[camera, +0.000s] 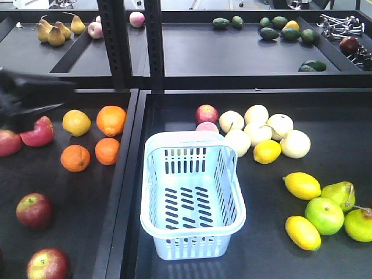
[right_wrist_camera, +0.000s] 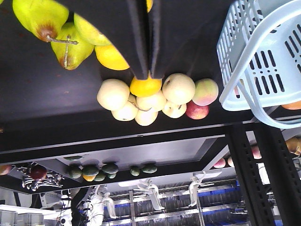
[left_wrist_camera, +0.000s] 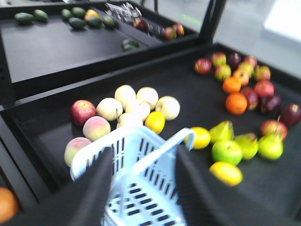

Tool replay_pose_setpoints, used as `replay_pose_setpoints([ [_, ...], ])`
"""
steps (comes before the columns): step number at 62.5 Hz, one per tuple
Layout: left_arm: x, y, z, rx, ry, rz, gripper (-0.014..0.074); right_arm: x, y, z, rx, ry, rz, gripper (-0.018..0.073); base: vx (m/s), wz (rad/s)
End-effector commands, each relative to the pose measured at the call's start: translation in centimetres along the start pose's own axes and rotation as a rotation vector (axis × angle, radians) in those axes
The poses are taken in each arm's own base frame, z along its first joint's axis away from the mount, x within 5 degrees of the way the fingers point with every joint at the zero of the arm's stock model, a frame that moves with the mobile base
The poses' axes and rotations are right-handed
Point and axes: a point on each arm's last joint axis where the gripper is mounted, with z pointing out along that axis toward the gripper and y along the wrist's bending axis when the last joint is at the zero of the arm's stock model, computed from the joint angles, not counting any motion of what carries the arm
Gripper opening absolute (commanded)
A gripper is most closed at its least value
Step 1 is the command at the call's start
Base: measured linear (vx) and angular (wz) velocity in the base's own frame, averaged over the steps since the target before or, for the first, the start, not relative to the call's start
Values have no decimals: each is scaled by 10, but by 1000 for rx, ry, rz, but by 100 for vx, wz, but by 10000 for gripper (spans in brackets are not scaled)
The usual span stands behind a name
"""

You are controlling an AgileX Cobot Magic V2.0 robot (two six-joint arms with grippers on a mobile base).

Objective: Pick three apples into basket with both arms
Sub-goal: 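Reach the left gripper over the basket handle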

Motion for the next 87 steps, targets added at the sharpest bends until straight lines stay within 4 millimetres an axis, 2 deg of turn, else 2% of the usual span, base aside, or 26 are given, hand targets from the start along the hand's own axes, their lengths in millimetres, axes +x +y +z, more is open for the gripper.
replay_pose_setpoints([
  [1, -20, 14, 19, 63, -32, 53, 564, -3, 1, 0, -18, -73, -21, -6, 0, 0],
  [5, -21, 22, 37, 121, 7, 72, 632, -3, 1, 0, -18, -73, -21, -6, 0, 0],
  [10, -20, 29, 64, 168, 83, 121, 667, -3, 1, 0, -18, -73, -21, -6, 0, 0],
  [23, -8, 29, 136, 240, 236, 274, 632, -3, 1, 0, -18, -73, -21, -6, 0, 0],
  [35, 1, 22, 180, 271, 285, 349, 586, -3, 1, 0, -18, -73, -21, -6, 0, 0],
  [52, 21, 25, 202, 290, 343, 346, 586, -3, 1, 0, -18, -73, -21, -6, 0, 0],
  [87, 59, 23, 226, 370, 483, 338, 570, -3, 1, 0, -18, -73, -21, -6, 0, 0],
])
